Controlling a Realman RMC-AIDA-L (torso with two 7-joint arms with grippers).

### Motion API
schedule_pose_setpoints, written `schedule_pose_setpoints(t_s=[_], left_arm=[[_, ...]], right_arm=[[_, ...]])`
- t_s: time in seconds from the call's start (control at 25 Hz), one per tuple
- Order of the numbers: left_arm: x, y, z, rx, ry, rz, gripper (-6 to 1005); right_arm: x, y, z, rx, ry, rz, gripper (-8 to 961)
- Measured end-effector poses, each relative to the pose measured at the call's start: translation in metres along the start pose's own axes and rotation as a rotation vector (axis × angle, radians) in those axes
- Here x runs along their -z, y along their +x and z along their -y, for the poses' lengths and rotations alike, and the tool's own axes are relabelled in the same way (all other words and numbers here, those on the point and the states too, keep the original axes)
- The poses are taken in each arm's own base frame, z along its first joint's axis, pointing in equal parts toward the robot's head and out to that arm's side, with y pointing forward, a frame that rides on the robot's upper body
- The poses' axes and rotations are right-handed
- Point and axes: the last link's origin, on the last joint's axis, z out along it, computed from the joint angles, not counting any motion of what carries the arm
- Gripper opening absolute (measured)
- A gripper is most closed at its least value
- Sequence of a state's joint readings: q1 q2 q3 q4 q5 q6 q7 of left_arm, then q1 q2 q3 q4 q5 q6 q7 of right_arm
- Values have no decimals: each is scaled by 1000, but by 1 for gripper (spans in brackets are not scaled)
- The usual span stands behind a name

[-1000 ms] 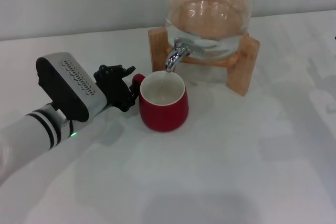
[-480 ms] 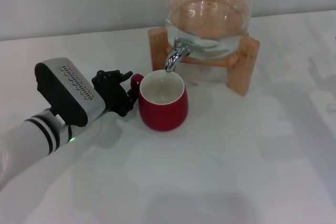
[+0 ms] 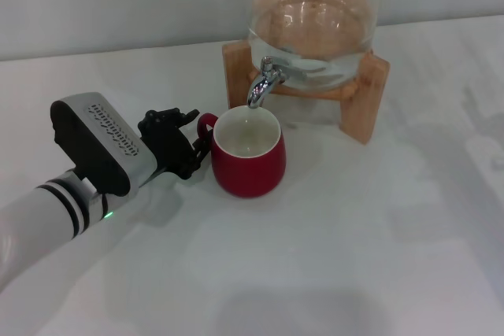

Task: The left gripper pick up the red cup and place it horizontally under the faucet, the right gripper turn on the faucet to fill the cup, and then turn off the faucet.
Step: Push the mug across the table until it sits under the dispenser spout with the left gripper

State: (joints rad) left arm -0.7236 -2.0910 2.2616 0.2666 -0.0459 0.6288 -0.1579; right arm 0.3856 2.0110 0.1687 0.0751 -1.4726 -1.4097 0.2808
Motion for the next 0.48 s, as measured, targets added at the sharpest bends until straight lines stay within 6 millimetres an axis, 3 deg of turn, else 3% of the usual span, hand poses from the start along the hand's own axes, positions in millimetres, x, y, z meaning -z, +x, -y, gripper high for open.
schedule_pose_setpoints(t_s=[0.48], left_arm=[[4, -5, -2, -8, 7, 10, 378]], right_arm=[[1, 0, 1, 0, 2, -2, 722]])
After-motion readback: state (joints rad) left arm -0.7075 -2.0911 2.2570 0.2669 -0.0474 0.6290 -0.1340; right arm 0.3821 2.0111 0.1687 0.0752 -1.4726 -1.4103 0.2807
